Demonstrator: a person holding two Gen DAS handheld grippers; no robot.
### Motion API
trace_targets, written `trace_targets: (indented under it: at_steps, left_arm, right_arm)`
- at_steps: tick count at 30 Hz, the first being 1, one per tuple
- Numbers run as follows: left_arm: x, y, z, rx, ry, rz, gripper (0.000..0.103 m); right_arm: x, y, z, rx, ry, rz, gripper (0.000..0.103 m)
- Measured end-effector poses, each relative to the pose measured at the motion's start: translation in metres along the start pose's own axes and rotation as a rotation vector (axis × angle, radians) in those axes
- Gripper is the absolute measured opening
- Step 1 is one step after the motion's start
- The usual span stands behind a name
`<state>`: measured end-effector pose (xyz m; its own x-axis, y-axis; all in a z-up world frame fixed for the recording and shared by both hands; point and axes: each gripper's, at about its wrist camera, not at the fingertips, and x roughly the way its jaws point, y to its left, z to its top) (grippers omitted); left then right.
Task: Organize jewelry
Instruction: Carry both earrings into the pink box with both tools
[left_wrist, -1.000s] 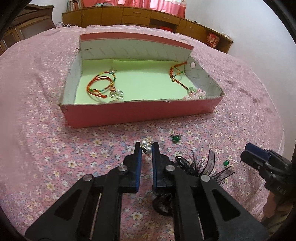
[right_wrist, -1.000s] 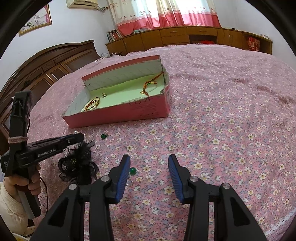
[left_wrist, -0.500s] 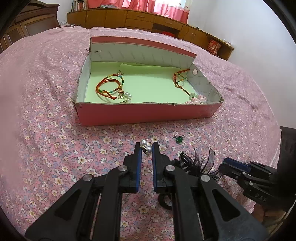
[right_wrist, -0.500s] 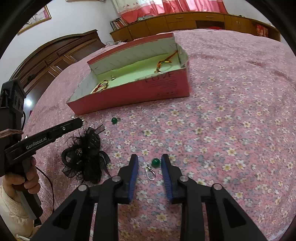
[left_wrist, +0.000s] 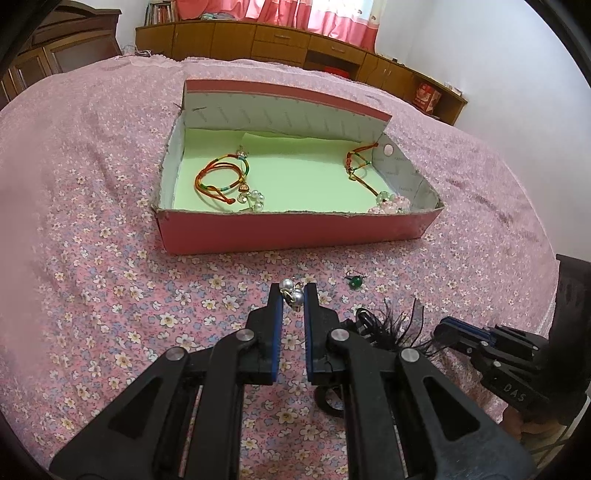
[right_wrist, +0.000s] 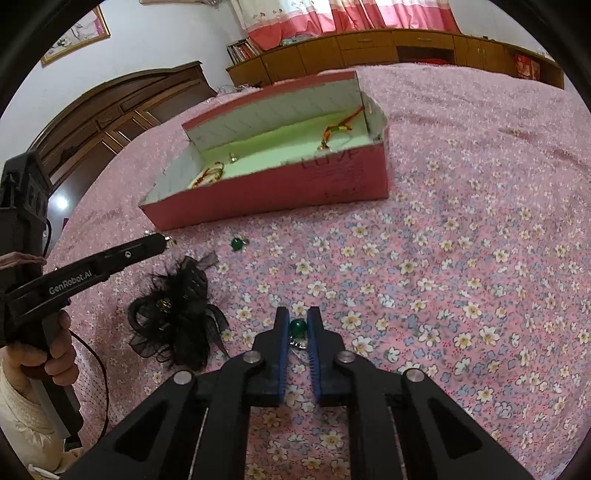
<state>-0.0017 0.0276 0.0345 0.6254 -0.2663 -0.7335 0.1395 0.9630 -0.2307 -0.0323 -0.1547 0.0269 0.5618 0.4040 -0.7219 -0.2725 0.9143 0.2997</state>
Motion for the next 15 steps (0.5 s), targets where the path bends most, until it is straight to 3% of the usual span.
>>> trace_targets:
  at_steps: [15]
  left_arm:
    - [-0.024, -0.009, 0.008, 0.025, -0.123, 0.017, 0.002]
  right_arm:
    - [-0.033, 0.023, 0.021, -0.104, -0.181, -0.012, 0.011]
